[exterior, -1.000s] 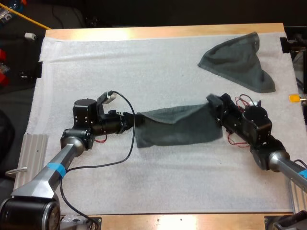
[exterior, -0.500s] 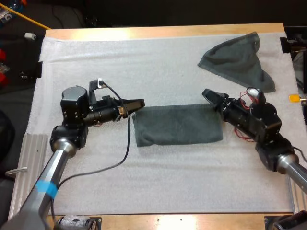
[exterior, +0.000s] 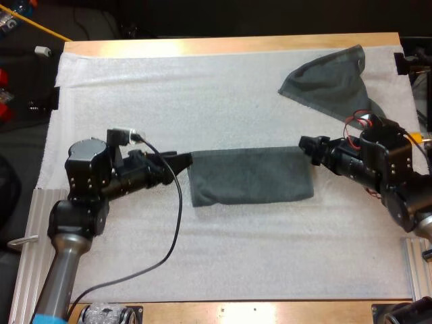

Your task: Pick towel from pile, fold and stack

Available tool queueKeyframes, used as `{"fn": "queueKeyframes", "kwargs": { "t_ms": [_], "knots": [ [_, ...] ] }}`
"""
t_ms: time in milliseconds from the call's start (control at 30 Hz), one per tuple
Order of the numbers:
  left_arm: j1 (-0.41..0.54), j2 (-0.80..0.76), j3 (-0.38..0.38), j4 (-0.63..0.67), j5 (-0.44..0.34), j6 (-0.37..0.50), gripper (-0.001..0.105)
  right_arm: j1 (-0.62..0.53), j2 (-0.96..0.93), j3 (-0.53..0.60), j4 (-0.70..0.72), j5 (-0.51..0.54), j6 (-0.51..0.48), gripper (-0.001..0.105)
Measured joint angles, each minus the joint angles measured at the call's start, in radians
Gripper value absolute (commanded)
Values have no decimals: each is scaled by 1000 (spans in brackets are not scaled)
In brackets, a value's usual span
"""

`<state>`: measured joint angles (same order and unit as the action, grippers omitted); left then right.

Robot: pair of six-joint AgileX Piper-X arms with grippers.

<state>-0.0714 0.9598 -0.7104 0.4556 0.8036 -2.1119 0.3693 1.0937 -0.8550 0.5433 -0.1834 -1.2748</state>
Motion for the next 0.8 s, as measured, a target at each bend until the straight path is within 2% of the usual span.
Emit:
{"fn": "queueKeyframes", "kwargs": {
  "t_ms": [167, 367, 500, 633, 800],
  "knots": [
    [0, -72, -6, 175, -73, 94, 51, 0, 0, -69, 184, 58, -98, 61],
    [0, -121, -37, 380, -135, 205, 51, 0, 0, -116, 319, 115, -162, 61],
    [-10, -146, -36, 427, -143, 212, 51, 0, 1, -117, 357, 122, -176, 61],
    [-64, -148, -36, 460, -145, 216, 51, -23, 41, -117, 357, 117, -185, 61],
    [-143, -148, -36, 499, -205, 216, 51, -120, 133, -117, 355, 34, -225, 61]
  ]
}}
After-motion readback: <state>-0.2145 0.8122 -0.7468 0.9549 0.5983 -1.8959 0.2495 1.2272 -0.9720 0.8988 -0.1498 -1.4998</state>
